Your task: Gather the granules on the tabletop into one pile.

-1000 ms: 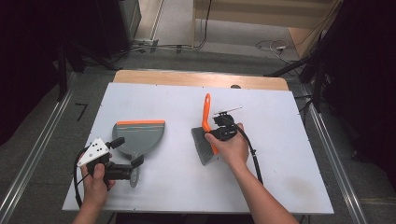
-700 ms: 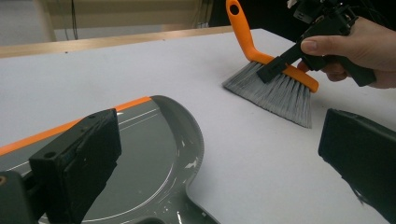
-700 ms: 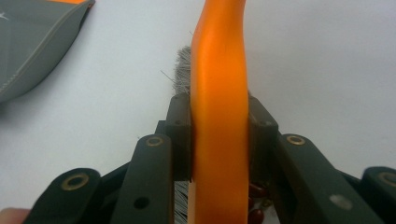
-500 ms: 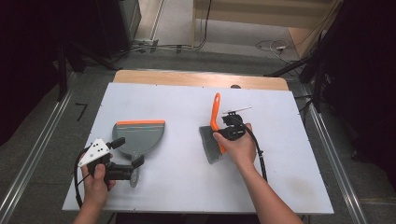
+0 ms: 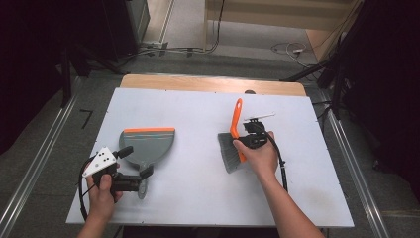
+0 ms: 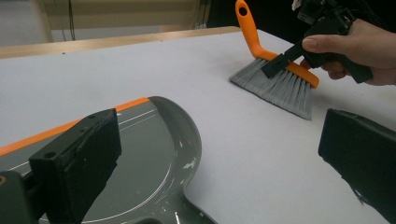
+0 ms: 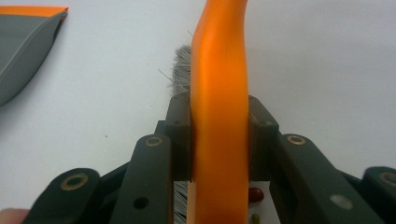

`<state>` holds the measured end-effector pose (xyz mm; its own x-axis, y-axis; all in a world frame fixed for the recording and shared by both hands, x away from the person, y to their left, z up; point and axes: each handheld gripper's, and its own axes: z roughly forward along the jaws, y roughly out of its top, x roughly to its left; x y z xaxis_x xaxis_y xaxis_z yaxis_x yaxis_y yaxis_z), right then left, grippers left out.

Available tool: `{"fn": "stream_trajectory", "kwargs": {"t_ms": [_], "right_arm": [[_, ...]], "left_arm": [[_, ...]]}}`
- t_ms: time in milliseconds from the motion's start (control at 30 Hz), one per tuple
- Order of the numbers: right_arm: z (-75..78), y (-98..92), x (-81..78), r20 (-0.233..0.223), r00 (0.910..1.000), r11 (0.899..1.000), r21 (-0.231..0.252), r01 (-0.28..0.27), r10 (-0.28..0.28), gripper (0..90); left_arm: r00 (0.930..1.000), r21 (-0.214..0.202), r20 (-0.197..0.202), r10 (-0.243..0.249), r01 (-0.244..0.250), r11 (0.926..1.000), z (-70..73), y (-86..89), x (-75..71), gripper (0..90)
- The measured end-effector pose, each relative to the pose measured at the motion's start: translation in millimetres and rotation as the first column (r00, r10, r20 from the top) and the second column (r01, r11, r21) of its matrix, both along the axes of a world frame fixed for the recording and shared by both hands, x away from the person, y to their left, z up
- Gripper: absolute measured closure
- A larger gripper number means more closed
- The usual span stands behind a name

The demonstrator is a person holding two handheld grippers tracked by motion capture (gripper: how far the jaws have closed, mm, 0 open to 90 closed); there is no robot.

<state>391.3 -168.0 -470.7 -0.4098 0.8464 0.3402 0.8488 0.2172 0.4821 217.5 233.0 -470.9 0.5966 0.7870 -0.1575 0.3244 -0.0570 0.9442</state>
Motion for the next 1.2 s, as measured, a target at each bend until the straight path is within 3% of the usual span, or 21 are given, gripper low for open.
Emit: {"fn": "stream_trajectory", "kwargs": {"t_ms": [567, 800, 1000, 1200], "right_arm": [[-1.1, -18.1, 0.2, -0.002, 0.9989, 0.999, 0.012, 0.046, -0.046, 66.8], [2.7, -22.9, -2.7, 0.01, 0.9995, 0.989, 0.147, 0.029, -0.031, 67.8], [22.4, -20.7, -4.3, 0.05, 0.9986, 0.989, 0.147, -0.024, 0.017, 68.1], [48.6, -24.2, 9.2, 0.127, 0.9901, 0.995, 0.075, -0.071, 0.061, 68.2]], "left_arm": [[1.0, 0.002, 0.003, -0.004, 0.004, 1.0, 0.2, -1.3, 0.3, 0.0], [1.0, 0.003, -0.002, -0.006, 0.006, 1.0, -0.2, -2.4, 1.6, 0.0], [0.9999, 0.009, -0.002, -0.01, 0.01, 0.9999, -0.5, -3.7, 2.4, 0.0], [0.9999, 0.009, -0.002, -0.011, 0.011, 0.9999, -0.3, -3.7, 2.2, 0.0]]}}
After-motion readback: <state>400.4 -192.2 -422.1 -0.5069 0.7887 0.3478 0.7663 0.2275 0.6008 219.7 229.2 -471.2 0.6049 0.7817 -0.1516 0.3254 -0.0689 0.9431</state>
